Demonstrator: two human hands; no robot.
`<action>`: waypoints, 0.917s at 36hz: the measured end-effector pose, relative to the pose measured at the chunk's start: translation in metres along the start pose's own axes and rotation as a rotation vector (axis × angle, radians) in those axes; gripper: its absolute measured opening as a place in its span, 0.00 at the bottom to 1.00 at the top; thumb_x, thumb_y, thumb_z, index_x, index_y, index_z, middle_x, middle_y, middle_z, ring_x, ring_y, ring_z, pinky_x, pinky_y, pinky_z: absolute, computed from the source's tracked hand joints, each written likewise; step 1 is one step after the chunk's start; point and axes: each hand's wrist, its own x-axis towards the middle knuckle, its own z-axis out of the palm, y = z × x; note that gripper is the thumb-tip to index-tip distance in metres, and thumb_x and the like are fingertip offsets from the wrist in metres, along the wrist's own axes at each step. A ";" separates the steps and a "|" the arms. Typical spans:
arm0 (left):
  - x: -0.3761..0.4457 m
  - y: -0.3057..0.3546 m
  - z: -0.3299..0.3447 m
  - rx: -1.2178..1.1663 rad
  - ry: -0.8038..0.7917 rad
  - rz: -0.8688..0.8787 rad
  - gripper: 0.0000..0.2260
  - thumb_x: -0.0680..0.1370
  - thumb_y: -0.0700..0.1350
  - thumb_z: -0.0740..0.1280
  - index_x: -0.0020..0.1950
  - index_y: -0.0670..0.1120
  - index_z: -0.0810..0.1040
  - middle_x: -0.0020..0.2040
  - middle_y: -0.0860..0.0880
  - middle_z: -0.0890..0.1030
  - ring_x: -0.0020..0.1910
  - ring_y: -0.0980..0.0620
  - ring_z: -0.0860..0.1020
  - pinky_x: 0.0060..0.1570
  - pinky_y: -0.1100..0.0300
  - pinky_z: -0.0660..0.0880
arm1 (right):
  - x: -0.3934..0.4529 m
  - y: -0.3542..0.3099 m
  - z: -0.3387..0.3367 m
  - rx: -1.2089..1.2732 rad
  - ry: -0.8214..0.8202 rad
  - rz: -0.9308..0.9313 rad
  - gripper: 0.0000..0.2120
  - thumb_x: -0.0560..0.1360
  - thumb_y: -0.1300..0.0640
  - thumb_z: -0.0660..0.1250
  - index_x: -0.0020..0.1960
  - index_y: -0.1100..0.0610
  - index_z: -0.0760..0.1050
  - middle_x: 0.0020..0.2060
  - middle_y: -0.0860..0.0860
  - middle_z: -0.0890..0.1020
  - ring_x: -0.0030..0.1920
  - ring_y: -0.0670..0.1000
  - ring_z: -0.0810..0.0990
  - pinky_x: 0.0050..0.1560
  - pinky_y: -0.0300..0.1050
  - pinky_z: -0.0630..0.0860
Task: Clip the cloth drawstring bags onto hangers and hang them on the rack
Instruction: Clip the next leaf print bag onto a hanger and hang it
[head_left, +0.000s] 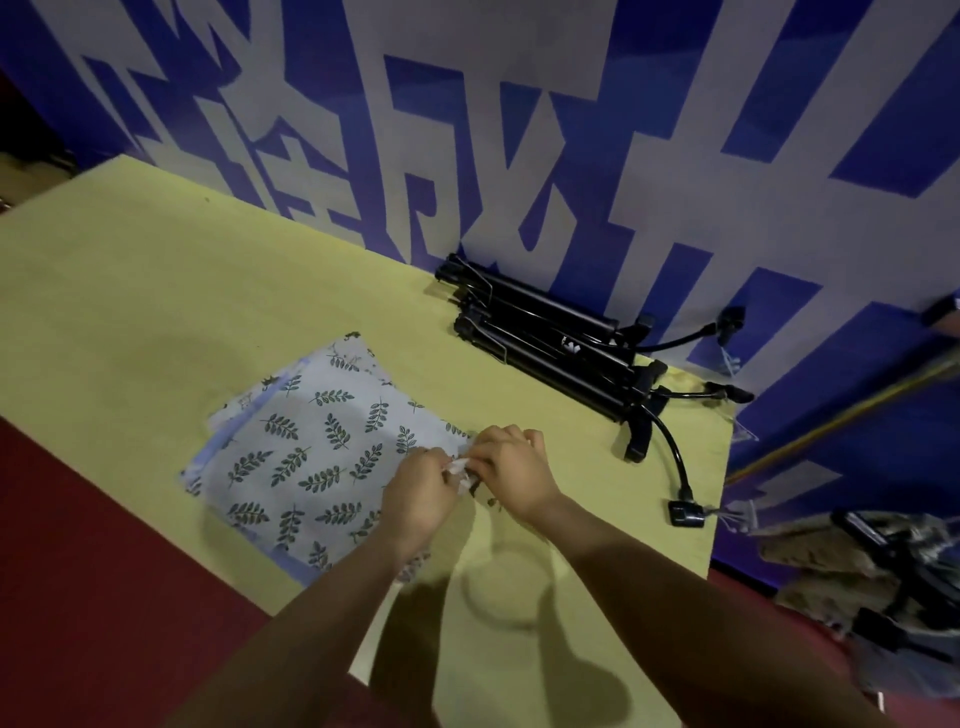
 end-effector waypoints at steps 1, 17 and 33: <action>-0.001 0.002 -0.004 -0.008 0.011 0.021 0.09 0.79 0.44 0.61 0.50 0.39 0.77 0.41 0.46 0.75 0.38 0.50 0.73 0.33 0.60 0.66 | 0.001 0.000 -0.003 0.005 0.013 -0.015 0.12 0.80 0.52 0.58 0.54 0.49 0.80 0.55 0.47 0.78 0.58 0.52 0.71 0.57 0.48 0.55; -0.016 0.045 -0.045 0.628 0.015 0.181 0.29 0.77 0.35 0.59 0.75 0.48 0.54 0.70 0.47 0.66 0.65 0.44 0.68 0.53 0.54 0.73 | -0.007 0.013 -0.059 0.252 0.148 0.012 0.08 0.80 0.55 0.61 0.52 0.51 0.79 0.49 0.45 0.81 0.51 0.48 0.75 0.51 0.43 0.58; 0.034 0.026 -0.065 0.337 -0.121 0.292 0.36 0.77 0.40 0.62 0.77 0.50 0.42 0.78 0.51 0.53 0.66 0.42 0.68 0.56 0.50 0.72 | -0.008 0.032 -0.005 0.015 -0.095 0.359 0.18 0.77 0.61 0.60 0.66 0.51 0.70 0.63 0.54 0.69 0.62 0.58 0.69 0.61 0.50 0.69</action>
